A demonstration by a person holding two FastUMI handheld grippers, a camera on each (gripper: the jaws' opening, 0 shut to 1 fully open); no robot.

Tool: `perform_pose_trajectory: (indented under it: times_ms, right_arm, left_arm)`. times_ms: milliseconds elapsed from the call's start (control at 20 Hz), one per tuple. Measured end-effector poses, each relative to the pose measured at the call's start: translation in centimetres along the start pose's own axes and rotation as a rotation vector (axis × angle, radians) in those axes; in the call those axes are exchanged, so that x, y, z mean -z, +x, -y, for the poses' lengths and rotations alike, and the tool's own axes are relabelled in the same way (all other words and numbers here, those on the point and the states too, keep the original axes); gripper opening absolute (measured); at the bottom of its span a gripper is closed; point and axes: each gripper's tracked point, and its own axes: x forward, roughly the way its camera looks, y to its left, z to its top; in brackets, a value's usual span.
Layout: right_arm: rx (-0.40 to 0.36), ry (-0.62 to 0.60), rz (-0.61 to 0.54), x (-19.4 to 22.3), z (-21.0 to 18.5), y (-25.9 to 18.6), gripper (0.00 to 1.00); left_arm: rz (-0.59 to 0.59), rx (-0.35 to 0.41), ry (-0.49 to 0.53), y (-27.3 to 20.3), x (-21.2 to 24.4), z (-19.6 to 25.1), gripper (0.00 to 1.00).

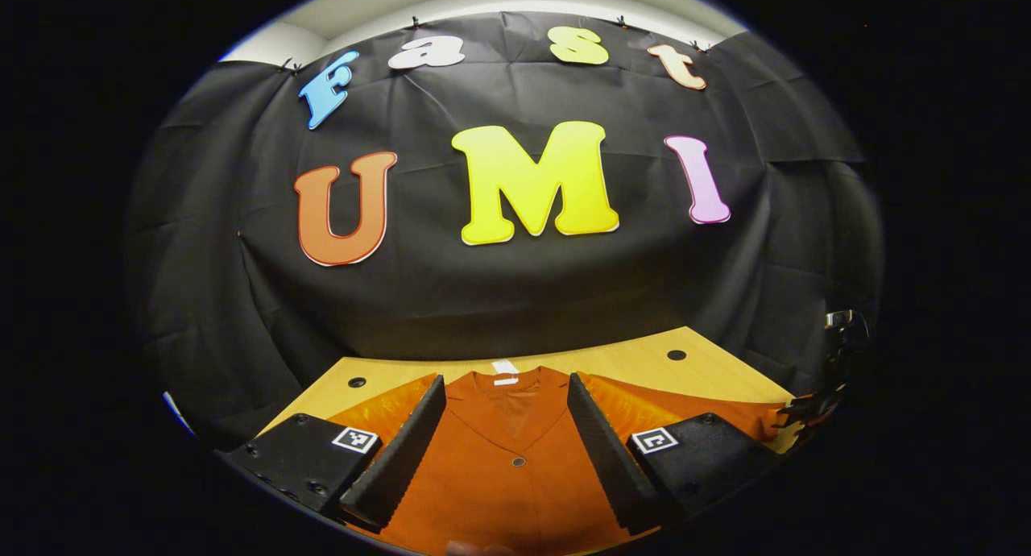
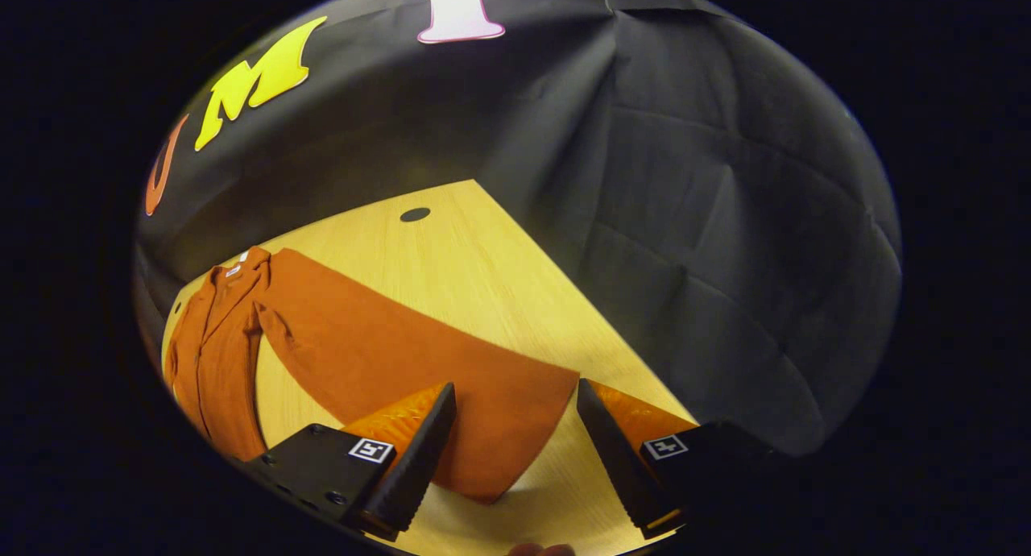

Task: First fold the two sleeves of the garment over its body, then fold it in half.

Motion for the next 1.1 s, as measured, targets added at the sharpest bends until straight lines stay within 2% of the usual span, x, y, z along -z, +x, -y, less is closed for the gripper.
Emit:
perform_pose_trajectory:
  times_ms: [50,200,300,350,400,450,600,650,750,900,1000,1050,1100]
  right_arm:
    - [0.001,-0.001,-0.006,0.4,-0.2,0.0,0.94]
    - [0.011,-0.074,-0.039,2.1,-0.4,0.5,0.97]
    - [0.002,-0.077,-0.032,1.9,-0.5,0.3,0.97]
    - [0.001,-0.071,-0.030,1.6,-0.4,0.5,0.90]
    - [-0.005,-0.066,-0.032,1.5,-0.3,1.1,0.78]
    - [-0.015,-0.062,-0.036,1.3,-0.5,1.3,0.70]
    - [-0.036,-0.061,-0.039,1.0,-1.1,1.7,0.26]
    - [-0.056,-0.061,-0.037,0.9,-1.2,1.7,0.28]
    - [-0.057,-0.039,-0.043,0.6,-1.3,1.7,0.07]
    - [-0.041,-0.034,-0.061,0.2,-1.2,1.8,0.05]
    - [-0.028,-0.040,-0.035,-1.1,-1.0,1.2,0.07]
    - [-0.020,-0.056,-0.014,-1.9,-1.3,0.9,0.01]
    - [-0.012,-0.073,-0.001,-2.6,-1.4,0.4,0.01]
  left_arm:
    - [-0.001,-0.012,0.003,0.0,0.0,0.1,0.98]
    - [-0.010,-0.023,-0.008,0.0,0.0,0.7,0.98]
    - [-0.010,-0.024,-0.027,0.1,0.0,0.6,0.98]
    - [-0.017,-0.041,-0.032,-0.1,0.1,0.1,0.94]
    - [-0.020,-0.051,-0.033,-0.2,0.1,-0.4,0.99]
    - [-0.021,-0.062,-0.035,-0.4,0.2,-0.8,0.99]
    - [-0.027,-0.087,-0.051,-0.6,0.6,-2.3,0.99]
    - [-0.027,-0.094,-0.056,-0.6,0.7,-2.8,0.99]
    - [-0.022,-0.100,-0.059,-0.7,0.8,-4.0,0.99]
    - [-0.019,-0.122,-0.069,-1.2,1.2,-6.2,0.99]
    - [-0.014,-0.138,-0.068,-1.6,1.2,-7.7,0.99]
    - [-0.011,-0.150,-0.072,-1.8,1.3,-8.7,0.99]
    - [-0.006,-0.163,-0.080,-2.0,1.3,-9.8,0.99]
